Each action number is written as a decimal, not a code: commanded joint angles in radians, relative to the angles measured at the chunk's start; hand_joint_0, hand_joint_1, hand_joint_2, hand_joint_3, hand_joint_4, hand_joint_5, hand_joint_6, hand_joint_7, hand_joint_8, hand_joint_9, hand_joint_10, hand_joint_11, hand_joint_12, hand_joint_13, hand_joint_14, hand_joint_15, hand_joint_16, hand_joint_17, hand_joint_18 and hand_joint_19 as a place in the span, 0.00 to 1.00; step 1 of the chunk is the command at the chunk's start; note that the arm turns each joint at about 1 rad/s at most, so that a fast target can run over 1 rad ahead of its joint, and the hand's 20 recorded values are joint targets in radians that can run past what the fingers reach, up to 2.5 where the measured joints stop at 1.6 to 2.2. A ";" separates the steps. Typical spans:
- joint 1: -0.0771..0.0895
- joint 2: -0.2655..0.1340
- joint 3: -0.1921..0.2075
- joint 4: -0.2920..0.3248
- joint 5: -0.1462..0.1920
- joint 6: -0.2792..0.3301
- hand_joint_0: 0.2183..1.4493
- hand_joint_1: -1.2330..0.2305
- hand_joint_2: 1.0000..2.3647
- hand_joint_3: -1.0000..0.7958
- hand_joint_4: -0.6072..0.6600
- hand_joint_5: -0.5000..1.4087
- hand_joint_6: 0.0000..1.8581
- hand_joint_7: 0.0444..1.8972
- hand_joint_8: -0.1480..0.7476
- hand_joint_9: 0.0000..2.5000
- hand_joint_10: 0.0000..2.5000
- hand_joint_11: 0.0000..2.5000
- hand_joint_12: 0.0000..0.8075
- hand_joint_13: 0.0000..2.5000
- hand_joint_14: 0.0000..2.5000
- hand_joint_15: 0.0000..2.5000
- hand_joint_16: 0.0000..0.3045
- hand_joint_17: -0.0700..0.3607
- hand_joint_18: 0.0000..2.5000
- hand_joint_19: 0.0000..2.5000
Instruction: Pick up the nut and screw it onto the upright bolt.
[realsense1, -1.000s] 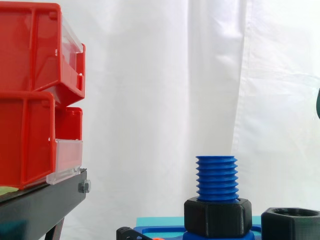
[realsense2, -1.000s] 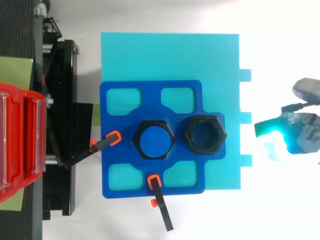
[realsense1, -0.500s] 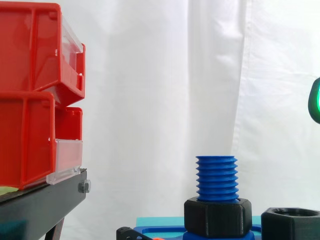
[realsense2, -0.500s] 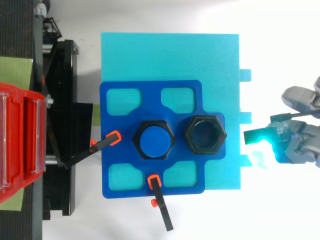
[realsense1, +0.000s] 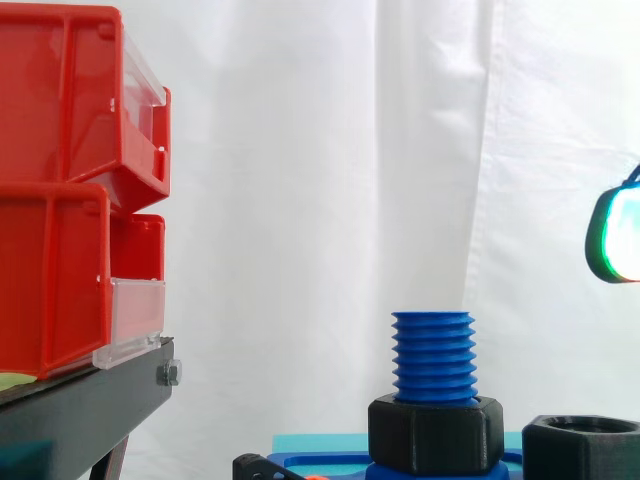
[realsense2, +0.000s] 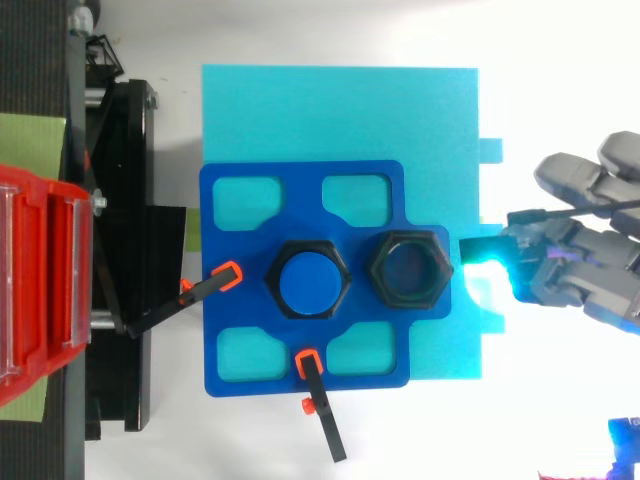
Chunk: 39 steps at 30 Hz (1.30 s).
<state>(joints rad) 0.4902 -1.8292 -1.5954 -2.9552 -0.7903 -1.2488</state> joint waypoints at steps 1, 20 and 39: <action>-0.005 -0.002 0.000 0.010 0.014 -0.049 0.17 0.40 0.00 0.28 0.67 0.13 0.27 0.37 0.53 0.17 0.00 0.02 0.53 0.12 0.00 0.00 0.20 0.47 0.10 0.00; -0.015 -0.097 0.000 0.107 0.068 -0.110 0.17 0.44 0.00 0.28 0.67 0.13 0.27 0.37 0.53 0.17 0.00 0.01 0.53 0.12 0.00 0.00 0.20 0.47 0.09 0.00; -0.051 -0.147 0.000 0.182 0.072 -0.146 0.17 0.44 0.00 0.28 0.68 0.14 0.27 0.37 0.54 0.17 0.00 0.02 0.53 0.12 0.00 0.00 0.20 0.48 0.10 0.00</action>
<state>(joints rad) 0.4455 -1.9690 -1.5956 -2.7747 -0.7203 -1.3844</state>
